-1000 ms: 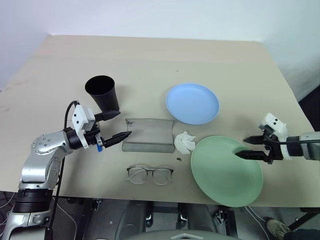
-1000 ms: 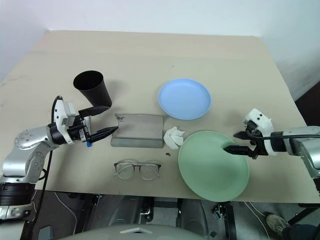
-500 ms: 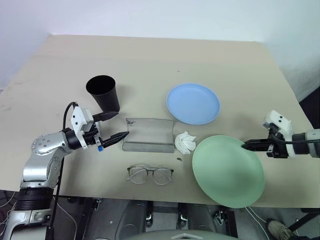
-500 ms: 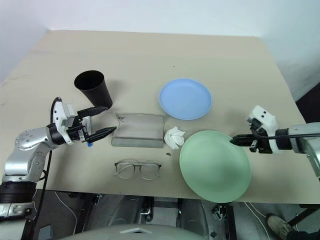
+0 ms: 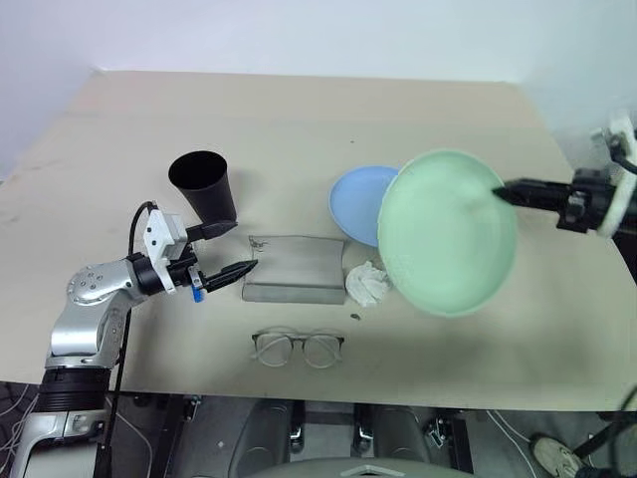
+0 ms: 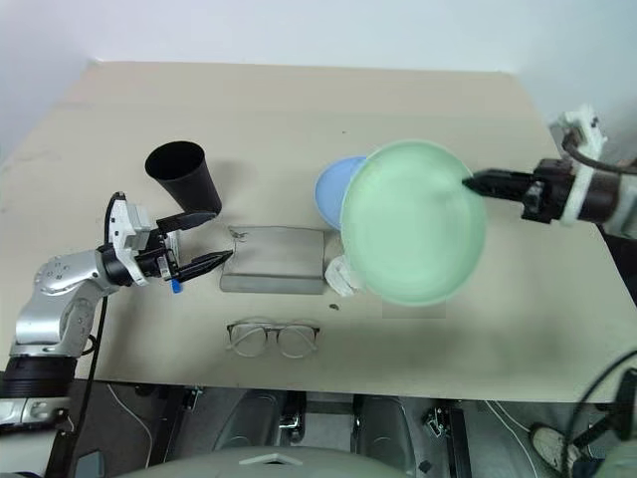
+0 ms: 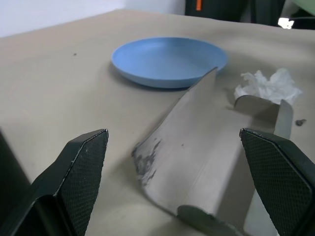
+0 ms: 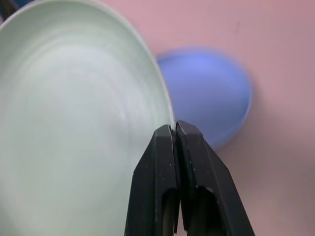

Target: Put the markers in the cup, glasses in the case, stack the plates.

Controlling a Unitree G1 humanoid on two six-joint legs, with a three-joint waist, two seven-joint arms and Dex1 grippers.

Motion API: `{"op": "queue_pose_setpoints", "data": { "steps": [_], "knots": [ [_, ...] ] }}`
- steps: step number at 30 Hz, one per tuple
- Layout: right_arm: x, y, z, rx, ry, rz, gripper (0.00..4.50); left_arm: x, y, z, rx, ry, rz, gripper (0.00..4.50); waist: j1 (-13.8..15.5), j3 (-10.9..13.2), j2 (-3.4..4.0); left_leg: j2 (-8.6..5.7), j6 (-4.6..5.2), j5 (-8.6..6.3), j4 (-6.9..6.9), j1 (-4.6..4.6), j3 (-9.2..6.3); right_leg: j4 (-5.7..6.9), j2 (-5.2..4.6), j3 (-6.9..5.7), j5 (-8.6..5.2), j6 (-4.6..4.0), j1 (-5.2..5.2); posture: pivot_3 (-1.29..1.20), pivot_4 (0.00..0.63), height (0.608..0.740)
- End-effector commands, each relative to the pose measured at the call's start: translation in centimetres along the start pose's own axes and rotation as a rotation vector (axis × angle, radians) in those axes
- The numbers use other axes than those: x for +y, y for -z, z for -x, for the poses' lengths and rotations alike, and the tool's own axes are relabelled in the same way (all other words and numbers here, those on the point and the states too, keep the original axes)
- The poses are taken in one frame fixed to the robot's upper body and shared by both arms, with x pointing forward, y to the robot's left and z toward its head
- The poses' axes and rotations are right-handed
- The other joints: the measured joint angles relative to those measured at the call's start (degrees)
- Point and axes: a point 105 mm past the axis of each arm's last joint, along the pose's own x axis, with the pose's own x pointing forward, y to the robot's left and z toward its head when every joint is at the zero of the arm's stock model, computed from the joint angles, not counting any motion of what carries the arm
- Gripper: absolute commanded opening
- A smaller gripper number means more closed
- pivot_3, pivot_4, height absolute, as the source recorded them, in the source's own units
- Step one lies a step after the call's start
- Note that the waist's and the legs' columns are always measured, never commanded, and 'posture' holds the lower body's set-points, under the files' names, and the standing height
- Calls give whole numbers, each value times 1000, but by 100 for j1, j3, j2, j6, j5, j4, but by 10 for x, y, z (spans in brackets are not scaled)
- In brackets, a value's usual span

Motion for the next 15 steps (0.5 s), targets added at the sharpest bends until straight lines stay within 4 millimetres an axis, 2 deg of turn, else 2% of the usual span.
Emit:
{"op": "queue_pose_setpoints", "data": {
  "steps": [1,8,11,15],
  "knots": [
    [-24,-10,-28,-39,65,6,45,1,-10,4,-10,-19,-42,4500,-11,1,1,0,14,8,0,-1,1,0,0,0,6,10,-1,0,150,681],
    [-57,-22,-76,-72,181,-61,45,-4,-11,11,1,-52,-44,4500,-15,9,15,-4,-13,30,2,-40,20,11,0,1,13,14,-47,0,150,681],
    [-62,-12,-91,-8,223,-16,45,-6,-12,15,7,-72,-47,4500,-11,9,14,-6,-12,30,3,-44,20,10,0,0,15,18,-47,0,150,681],
    [-65,13,-107,122,259,32,45,-8,-14,17,18,-86,-55,4500,-23,9,15,-7,-11,29,4,-41,21,11,1,0,16,19,-43,0,150,681]
  ]
}}
